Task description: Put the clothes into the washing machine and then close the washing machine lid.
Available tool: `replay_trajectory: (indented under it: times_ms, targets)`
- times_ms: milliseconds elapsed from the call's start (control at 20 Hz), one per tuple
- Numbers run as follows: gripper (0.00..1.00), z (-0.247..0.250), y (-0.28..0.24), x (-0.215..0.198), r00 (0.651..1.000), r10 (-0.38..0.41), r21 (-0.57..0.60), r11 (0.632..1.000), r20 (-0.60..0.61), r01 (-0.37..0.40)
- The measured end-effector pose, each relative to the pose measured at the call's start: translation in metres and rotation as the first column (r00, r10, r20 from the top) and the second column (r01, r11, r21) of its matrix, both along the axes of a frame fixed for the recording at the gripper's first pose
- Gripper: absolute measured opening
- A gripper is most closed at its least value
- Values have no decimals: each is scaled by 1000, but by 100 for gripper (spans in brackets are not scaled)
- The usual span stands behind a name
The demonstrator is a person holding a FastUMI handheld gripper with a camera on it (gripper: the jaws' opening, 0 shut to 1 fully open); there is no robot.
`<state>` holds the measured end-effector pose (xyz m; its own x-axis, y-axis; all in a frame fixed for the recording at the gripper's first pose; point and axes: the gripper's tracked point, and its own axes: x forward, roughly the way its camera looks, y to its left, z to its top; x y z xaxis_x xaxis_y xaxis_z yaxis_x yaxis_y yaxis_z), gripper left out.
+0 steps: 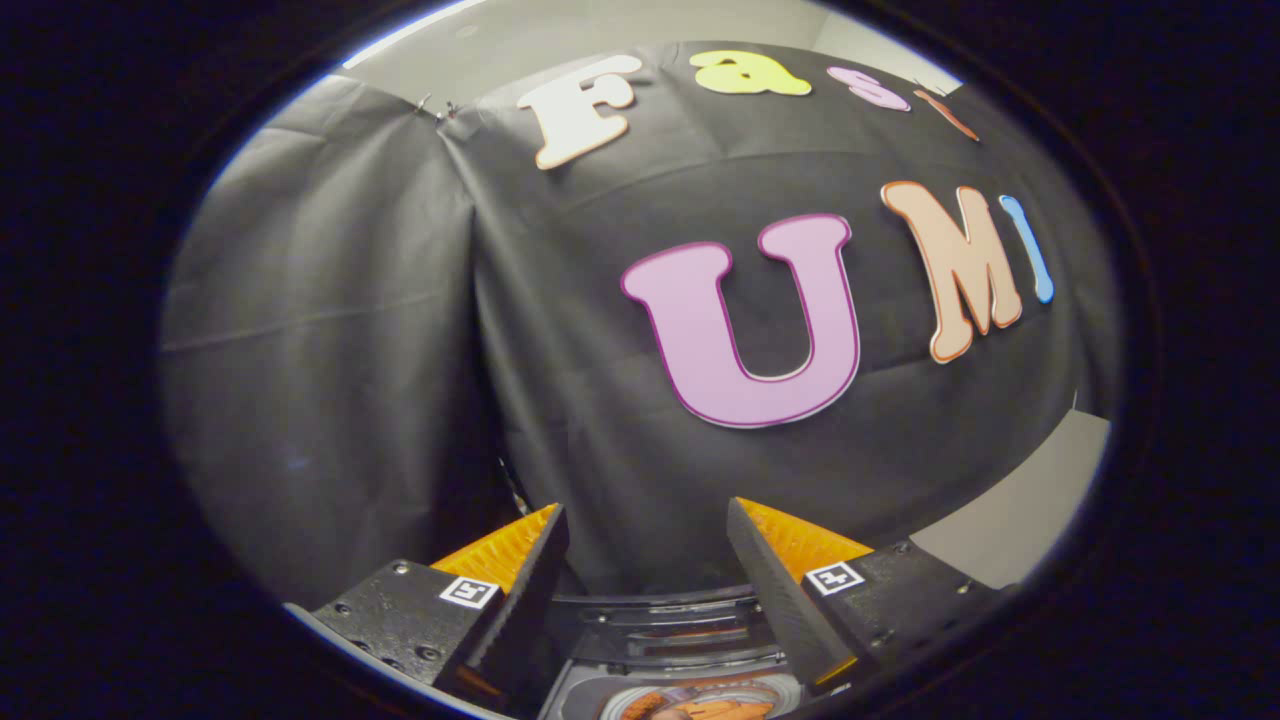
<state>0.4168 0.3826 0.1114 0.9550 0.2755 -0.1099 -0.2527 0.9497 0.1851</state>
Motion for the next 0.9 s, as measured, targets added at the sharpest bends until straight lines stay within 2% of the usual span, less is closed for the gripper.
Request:
replay_trajectory:
  times_ms: [200,400,500,600,750,800,900]
  targets:
    - [96,-53,20,32,1000,-15,-112,994,-15,13]
    - [97,-90,35,53,1000,-21,-301,953,-21,14]
    - [100,-102,34,54,998,-38,-293,956,-49,22]
    - [98,-119,34,55,994,-41,-297,955,-98,10]
    - [99,-125,34,54,992,-40,-168,986,-117,20]
    - [100,-122,35,58,997,-38,-188,982,-72,24]
    - [100,-118,31,51,996,-55,-213,976,-70,39]
